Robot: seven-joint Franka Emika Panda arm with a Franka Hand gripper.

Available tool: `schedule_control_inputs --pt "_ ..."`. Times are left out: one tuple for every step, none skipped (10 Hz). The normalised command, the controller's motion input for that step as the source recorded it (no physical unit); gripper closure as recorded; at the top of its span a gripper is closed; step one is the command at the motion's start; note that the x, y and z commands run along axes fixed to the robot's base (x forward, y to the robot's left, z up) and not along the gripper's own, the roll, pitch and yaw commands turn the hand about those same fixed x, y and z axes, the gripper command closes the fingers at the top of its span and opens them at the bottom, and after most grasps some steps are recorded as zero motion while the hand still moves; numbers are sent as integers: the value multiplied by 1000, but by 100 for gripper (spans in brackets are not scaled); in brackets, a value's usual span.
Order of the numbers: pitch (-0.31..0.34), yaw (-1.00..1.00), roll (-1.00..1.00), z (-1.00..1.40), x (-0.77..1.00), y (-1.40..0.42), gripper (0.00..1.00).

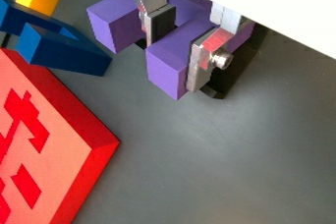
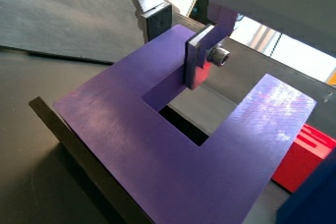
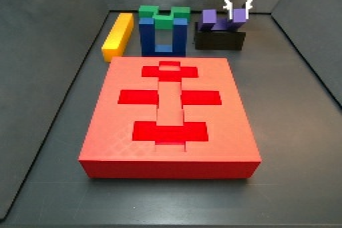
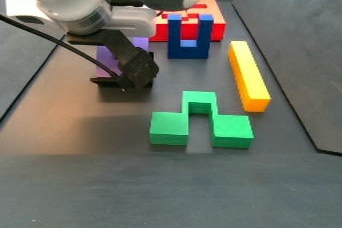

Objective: Pick up the purple object. Move up. Place the purple object on the fixture. Regrasp the purple object. Move to above the board. Insert the purple object.
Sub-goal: Place the purple object on the fixture, then regrasp the purple object.

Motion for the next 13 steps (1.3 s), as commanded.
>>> schedule_control_inputs --pt "0 0 6 0 0 0 100" --pt "0 0 71 0 -14 0 100" --pt "0 0 114 0 0 -34 100" --pt "0 0 0 0 0 0 0" --pt "0 0 49 0 0 0 0" --pt "0 97 240 249 29 0 0" --pt "-23 160 563 774 6 -31 0" --pt "-374 169 800 823 -49 -146 0" --pt "-554 186 986 560 -86 -309 0" --pt "-391 163 1000 351 0 -383 0" --pt "-329 134 1000 269 17 -326 0" --pt "-311 120 1000 243 40 -317 0" --pt "-289 86 1000 229 109 -314 0"
